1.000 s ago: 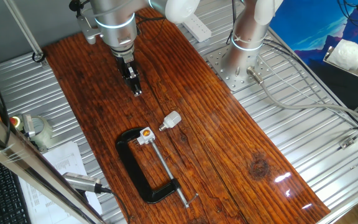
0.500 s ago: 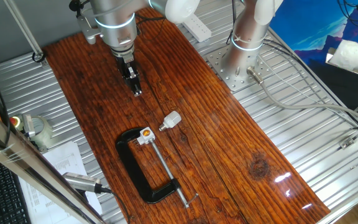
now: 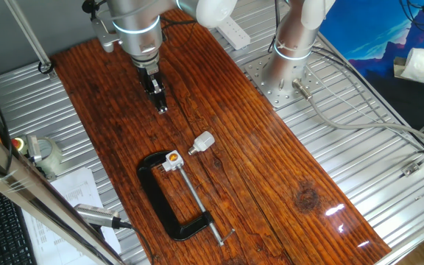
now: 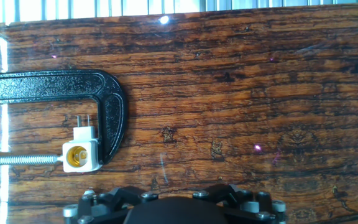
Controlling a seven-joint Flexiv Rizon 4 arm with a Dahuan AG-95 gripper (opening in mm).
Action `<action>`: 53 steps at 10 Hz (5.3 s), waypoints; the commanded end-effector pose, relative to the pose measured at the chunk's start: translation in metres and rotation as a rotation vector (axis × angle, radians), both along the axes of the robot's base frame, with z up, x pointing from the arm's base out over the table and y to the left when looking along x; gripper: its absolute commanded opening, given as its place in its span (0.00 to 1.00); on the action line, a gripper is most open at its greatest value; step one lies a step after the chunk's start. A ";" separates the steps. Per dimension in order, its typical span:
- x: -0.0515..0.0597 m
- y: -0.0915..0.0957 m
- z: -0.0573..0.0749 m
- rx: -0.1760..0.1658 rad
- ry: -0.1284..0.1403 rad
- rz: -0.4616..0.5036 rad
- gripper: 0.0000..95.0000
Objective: Install the light bulb by rotating it
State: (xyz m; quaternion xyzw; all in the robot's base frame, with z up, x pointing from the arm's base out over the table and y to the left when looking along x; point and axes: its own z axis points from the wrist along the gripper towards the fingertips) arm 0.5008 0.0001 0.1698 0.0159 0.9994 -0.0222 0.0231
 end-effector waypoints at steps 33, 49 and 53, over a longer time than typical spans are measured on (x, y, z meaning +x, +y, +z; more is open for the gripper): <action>-0.024 0.062 -0.018 0.074 -0.001 0.058 0.80; -0.032 0.058 -0.014 0.129 0.061 0.072 0.60; -0.032 0.058 -0.015 0.193 0.061 0.107 0.80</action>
